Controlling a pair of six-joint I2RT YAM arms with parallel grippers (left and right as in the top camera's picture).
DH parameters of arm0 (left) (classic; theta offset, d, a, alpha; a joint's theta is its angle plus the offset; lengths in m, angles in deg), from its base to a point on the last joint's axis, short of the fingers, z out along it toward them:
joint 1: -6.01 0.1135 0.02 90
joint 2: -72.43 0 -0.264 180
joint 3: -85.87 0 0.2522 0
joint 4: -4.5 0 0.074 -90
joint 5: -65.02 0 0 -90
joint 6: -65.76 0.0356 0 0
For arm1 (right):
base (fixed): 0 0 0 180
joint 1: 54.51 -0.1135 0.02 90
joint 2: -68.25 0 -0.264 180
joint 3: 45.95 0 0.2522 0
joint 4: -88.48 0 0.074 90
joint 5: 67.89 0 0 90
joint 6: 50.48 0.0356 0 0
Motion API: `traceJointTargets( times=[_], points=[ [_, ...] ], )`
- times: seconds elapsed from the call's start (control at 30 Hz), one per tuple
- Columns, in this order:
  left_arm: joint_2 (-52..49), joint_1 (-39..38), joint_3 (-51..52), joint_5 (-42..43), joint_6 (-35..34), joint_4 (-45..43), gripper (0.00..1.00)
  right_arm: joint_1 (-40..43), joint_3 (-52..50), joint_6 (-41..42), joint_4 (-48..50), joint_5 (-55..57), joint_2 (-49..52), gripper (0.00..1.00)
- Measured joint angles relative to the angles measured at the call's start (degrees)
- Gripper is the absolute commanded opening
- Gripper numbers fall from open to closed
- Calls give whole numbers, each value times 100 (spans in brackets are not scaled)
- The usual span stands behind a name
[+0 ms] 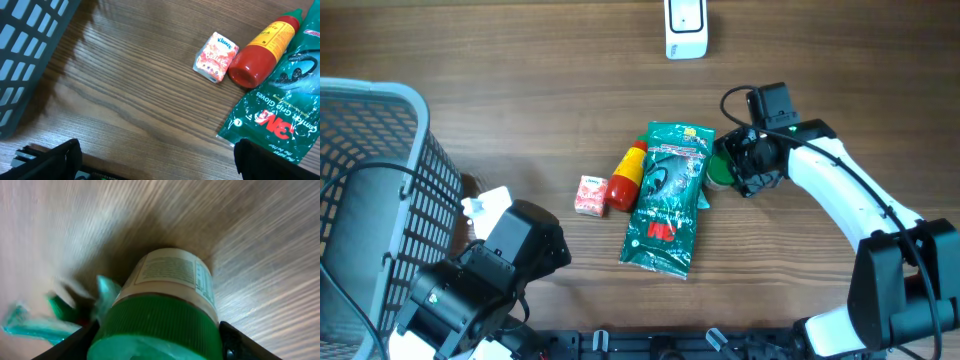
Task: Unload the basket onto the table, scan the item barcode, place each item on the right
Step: 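Grasp the green-lidded jar with the right gripper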
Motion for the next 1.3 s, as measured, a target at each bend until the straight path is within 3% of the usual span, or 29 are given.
traceJointTargets(
  times=[0.07,0.1,0.17,0.2,0.33,0.43,0.63,0.7,0.9,0.97,1.07,1.13,1.27,1.3],
  points=[
    [0,0,0,0,0,2,100,214,323,-1475,-925,223,4,79],
    [0,0,0,2,0,7,100,295,476,-1840,-1165,304,15,81],
    [0,0,0,2,0,0,100,549,870,-2922,-1799,503,20,91],
    [0,0,0,0,0,2,100,612,940,-3257,-1858,562,20,99],
    [0,0,0,2,0,2,100,632,1025,-3685,-2208,354,26,100],
    [0,0,0,0,0,2,100,632,1355,-2295,-2815,282,31,100],
    [0,0,0,0,0,0,100,581,1360,2028,-2870,282,33,100],
    [0,0,0,0,0,2,100,487,1360,2732,-2667,284,151,100],
    [0,0,0,0,0,2,100,-7,1360,3248,-2168,302,940,98],
    [0,0,0,0,0,2,100,-7,1357,3265,-2149,306,1189,79],
    [0,0,0,0,0,2,100,-4,1355,2879,-2188,450,1276,69],
    [0,0,0,0,0,2,100,-2,1355,2013,-2205,544,1274,69],
    [0,0,0,0,-2,2,100,-2,1355,-675,-2260,837,1274,68],
    [0,0,0,0,-2,2,100,-2,1355,-1572,-2243,903,1274,74]
  ],
)
